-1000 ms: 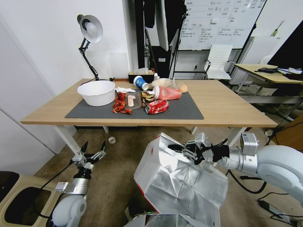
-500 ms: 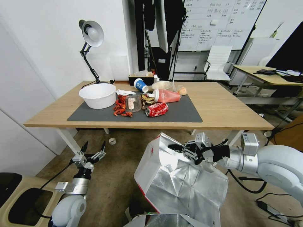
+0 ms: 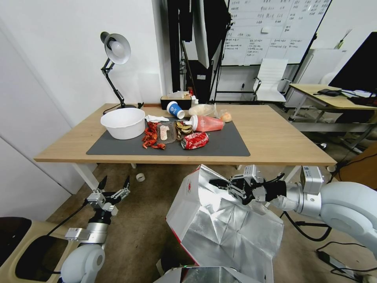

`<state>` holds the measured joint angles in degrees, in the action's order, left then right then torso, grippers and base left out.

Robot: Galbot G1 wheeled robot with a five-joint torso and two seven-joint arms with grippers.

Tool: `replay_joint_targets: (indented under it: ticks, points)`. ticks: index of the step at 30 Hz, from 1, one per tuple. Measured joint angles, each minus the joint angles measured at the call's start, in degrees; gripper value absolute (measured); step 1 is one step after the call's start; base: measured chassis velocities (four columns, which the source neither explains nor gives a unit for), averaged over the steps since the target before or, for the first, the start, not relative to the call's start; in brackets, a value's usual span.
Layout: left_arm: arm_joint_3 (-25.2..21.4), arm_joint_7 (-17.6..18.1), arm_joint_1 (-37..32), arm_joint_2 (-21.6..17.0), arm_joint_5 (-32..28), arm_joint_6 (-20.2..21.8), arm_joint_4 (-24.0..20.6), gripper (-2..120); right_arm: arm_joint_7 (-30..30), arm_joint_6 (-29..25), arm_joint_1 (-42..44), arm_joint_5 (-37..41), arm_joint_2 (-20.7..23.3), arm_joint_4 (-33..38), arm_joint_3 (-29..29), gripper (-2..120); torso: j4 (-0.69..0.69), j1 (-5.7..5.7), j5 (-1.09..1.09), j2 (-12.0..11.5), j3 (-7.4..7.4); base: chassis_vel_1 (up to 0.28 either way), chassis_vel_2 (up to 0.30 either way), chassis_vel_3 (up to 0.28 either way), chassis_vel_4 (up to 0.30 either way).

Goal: Pick up the food delivery bag from the floor and place it on the table.

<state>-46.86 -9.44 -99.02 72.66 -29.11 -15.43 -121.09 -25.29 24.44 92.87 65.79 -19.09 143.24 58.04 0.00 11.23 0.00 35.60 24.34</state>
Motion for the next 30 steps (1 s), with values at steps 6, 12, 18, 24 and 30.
replay_joint_targets:
  ticks: [6, 12, 18, 24, 30]
  points:
    - [-0.22, -0.11, -0.04, -0.13, 1.21, -0.9, 0.33, 100, 0.58, -0.06, 0.19, -0.02, -0.11, 0.0, -0.12, 0, 0.0, 0.59, 0.0, 1.54, 0.96, 0.0, 0.0, 0.0, 0.0]
    - [0.03, -0.11, -0.3, -0.3, 1.47, -1.01, 0.54, 100, 0.92, -0.11, 0.49, -0.03, -0.48, 0.0, -0.24, 0, 0.0, 1.14, 0.0, 2.89, 1.76, 0.0, 0.0, 0.0, 0.0]
    - [0.13, -0.3, -0.41, -0.04, 1.47, -1.01, 0.32, 100, 1.12, -0.13, 0.62, -0.11, -0.53, 0.0, -0.35, 0, 0.01, 1.69, 0.0, 4.25, 2.56, 0.0, 0.0, 0.0, 0.0]
    - [-0.04, -0.37, -0.49, -0.29, 1.44, -0.98, 0.3, 100, 1.25, -0.2, 0.88, -0.27, -0.99, 0.0, -0.38, 0, 0.0, 2.21, 0.0, 5.55, 3.35, 0.0, 0.0, 0.0, 0.0]
    - [-0.09, -0.4, -0.57, -0.48, 1.43, -0.92, 0.39, 100, 1.26, -0.29, 1.0, -0.32, -1.41, 0.0, -0.56, 0, 0.0, 2.97, 0.0, 7.41, 4.45, 0.0, 0.0, 0.0, 0.0]
